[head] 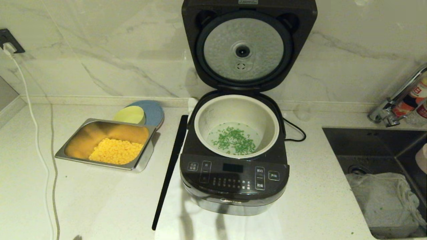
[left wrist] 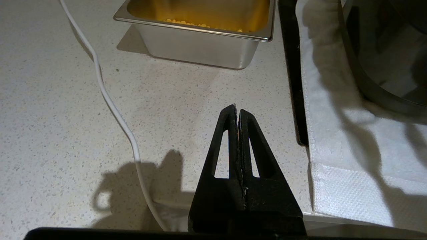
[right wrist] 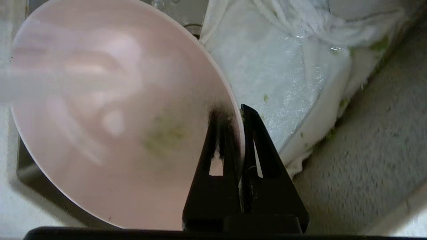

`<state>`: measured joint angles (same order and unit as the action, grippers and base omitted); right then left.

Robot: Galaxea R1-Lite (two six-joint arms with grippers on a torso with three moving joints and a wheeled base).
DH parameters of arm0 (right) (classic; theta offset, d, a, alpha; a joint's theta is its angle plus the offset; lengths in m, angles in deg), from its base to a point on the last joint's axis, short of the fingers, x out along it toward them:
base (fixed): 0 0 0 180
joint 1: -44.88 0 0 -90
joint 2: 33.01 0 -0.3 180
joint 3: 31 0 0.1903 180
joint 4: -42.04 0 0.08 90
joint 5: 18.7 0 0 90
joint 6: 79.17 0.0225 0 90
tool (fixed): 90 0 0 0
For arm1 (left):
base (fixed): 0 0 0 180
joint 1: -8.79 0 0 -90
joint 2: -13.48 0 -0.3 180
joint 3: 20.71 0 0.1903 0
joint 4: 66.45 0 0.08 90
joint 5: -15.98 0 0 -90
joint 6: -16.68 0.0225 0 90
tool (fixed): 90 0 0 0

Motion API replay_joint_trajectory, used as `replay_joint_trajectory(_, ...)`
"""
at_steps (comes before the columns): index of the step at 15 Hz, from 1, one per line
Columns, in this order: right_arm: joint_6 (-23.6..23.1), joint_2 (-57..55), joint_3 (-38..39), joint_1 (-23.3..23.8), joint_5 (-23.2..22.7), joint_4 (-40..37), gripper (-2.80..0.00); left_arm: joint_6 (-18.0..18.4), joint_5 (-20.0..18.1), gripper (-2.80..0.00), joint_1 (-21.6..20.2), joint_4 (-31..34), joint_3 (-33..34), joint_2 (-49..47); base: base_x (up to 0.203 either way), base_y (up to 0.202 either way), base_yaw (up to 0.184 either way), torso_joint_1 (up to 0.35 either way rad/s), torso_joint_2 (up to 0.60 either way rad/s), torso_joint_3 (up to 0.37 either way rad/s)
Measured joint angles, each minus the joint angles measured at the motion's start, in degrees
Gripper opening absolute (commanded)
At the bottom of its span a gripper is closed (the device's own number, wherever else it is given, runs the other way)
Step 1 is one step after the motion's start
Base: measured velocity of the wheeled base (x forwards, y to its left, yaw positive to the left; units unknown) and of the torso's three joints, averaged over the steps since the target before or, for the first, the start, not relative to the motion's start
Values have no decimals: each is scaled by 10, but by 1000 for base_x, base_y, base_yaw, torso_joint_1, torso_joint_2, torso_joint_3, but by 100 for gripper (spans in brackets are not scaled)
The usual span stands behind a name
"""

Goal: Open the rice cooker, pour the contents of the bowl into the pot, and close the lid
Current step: Fill a bowl with water from the tap

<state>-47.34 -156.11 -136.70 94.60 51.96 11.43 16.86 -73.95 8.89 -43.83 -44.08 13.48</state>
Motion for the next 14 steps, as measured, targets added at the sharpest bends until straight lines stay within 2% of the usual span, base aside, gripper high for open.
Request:
replay_joint_trajectory(4, 0, -31, -34, -2, 0, 0, -280, 0, 0, -280, 0, 0, 0, 0, 0, 0, 0, 0, 0, 0)
replay_joint_trajectory(11, 8, -46, -39, -11, 0, 0, -280, 0, 0, -280, 0, 0, 0, 0, 0, 0, 0, 0, 0, 0)
replay_joint_trajectory(14, 15, -35, -25, -22, 33, -1, -280, 0, 0, -280, 0, 0, 0, 0, 0, 0, 0, 0, 0, 0)
